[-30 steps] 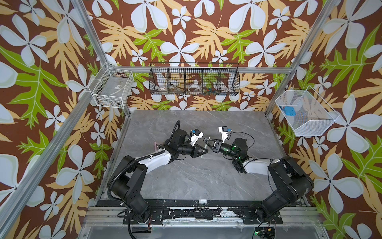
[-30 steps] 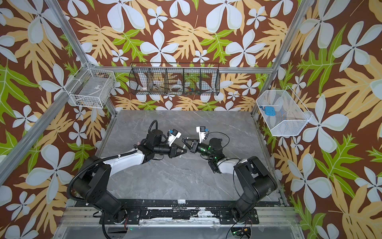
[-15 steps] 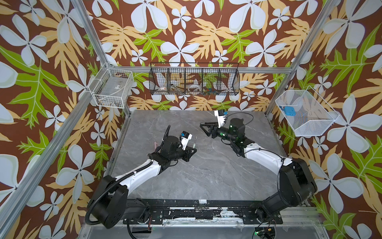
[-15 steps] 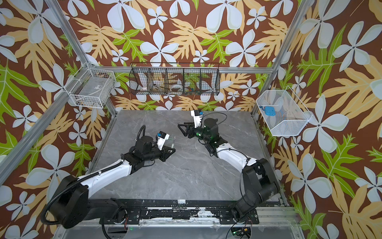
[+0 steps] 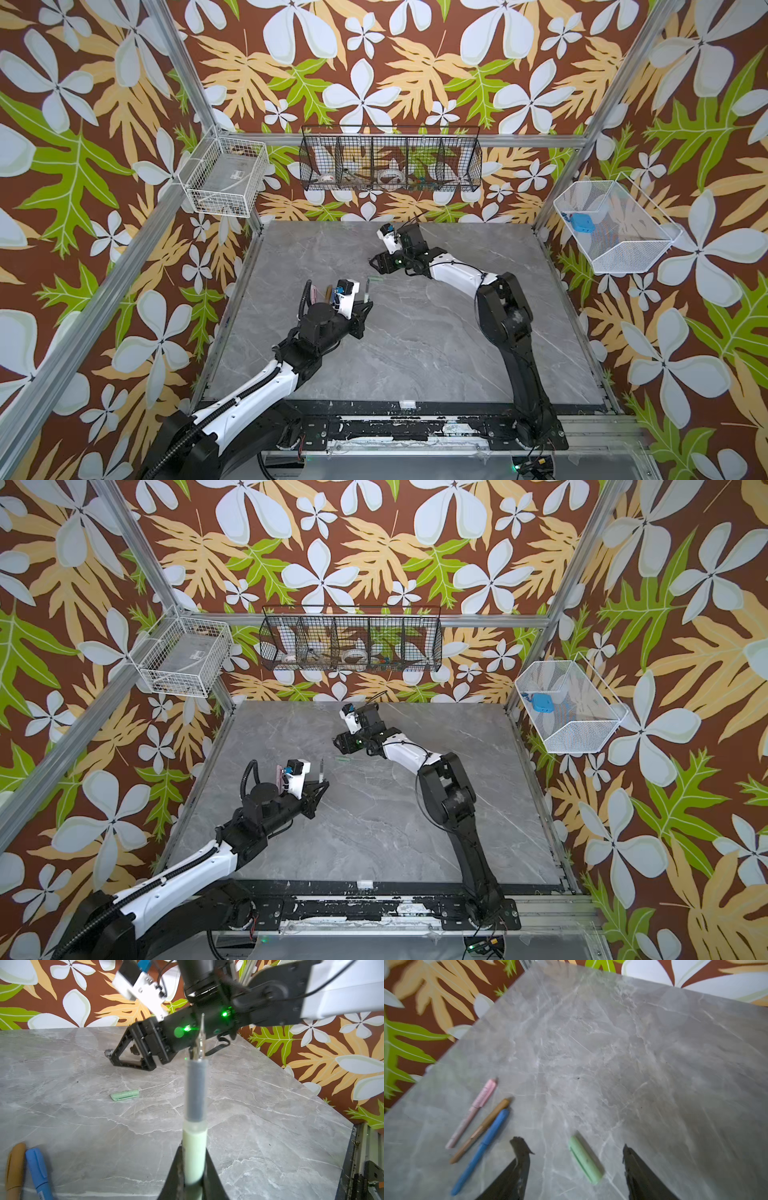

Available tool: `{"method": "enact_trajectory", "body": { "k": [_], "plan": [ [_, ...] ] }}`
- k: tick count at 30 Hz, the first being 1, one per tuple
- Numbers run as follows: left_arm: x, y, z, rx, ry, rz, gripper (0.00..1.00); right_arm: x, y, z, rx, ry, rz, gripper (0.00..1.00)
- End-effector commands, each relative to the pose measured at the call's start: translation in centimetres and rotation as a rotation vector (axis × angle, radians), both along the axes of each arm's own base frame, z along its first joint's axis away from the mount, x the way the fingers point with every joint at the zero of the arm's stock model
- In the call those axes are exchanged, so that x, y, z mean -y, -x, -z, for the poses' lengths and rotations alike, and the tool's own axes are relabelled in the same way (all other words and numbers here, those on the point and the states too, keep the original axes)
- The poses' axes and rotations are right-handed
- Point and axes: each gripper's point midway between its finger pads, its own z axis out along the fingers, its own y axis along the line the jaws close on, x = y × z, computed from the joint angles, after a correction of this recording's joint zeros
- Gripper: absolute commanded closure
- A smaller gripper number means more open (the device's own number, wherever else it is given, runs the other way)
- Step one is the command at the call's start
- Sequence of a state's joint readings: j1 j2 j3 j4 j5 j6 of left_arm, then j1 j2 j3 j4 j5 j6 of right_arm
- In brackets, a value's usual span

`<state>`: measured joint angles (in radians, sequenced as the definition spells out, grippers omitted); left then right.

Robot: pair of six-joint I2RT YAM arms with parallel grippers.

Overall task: Insert the pens into the pen caps
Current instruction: 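Move the right gripper over the light-green cap on the table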

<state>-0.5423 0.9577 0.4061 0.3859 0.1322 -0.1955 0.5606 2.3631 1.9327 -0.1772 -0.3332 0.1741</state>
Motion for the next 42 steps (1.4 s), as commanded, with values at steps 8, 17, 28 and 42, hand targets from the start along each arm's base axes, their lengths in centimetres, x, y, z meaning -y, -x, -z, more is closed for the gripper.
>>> {"method": "enact_trajectory", "body": {
  "k": [8,17,28,42],
  "plan": [
    [0.1,-0.8,-0.6,0.014,0.008,-0.019,1.00,-2.9,-0.5,5.2,-0.106,0.043,-0.046,0.26],
    [-0.2,-0.9,-0.7,0.019,0.000,-0.038,1.00,-4.0,0.7,6.5,-0.185,0.008,-0.108,0.26],
    [-0.1,-1.0,-0.4,0.008,-0.006,-0.033,1.00,-4.7,5.2,7.7,-0.304,-0.005,-0.286,0.31],
    [-0.2,-1.2,0.3,-0.004,-0.029,-0.039,1.00,-1.4,11.1,7.9,-0.409,0.120,-0.387,0.45]
  ]
}}
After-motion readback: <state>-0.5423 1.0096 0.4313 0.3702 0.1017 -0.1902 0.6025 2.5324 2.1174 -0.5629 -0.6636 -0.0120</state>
